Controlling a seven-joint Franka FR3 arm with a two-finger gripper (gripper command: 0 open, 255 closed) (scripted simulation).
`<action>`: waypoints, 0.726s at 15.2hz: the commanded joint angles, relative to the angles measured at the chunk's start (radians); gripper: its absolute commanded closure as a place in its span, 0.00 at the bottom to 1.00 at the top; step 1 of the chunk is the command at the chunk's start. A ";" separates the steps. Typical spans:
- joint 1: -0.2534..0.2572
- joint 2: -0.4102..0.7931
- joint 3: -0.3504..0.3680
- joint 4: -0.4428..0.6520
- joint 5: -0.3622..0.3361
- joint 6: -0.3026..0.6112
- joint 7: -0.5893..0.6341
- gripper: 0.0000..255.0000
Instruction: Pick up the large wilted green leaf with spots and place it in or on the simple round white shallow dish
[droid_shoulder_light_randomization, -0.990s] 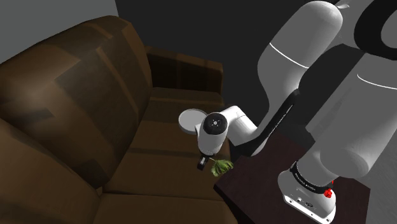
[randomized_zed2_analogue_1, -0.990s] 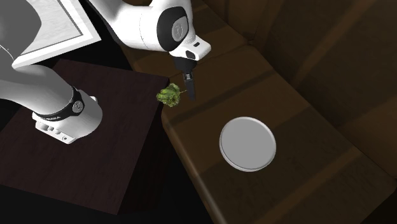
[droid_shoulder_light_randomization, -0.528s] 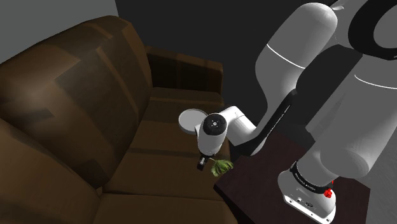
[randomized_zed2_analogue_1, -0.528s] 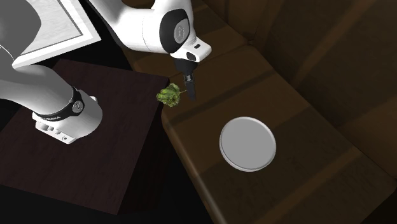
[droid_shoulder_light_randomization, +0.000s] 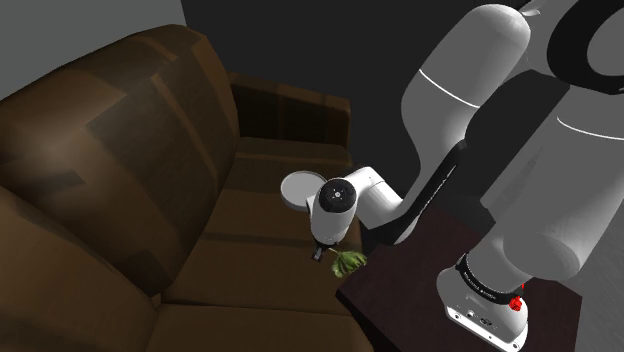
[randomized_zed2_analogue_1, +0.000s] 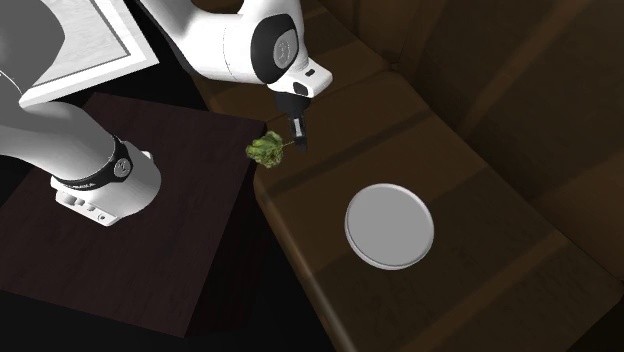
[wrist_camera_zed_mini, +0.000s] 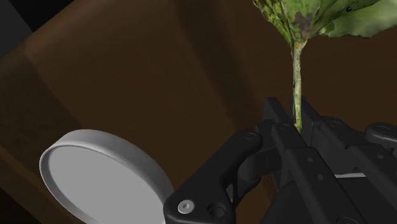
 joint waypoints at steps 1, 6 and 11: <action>0.000 0.000 0.000 0.000 0.000 0.000 0.000 1.00; -0.028 -0.080 0.048 -0.030 0.131 -0.010 -0.108 1.00; -0.048 -0.185 0.098 -0.060 0.315 -0.029 -0.255 1.00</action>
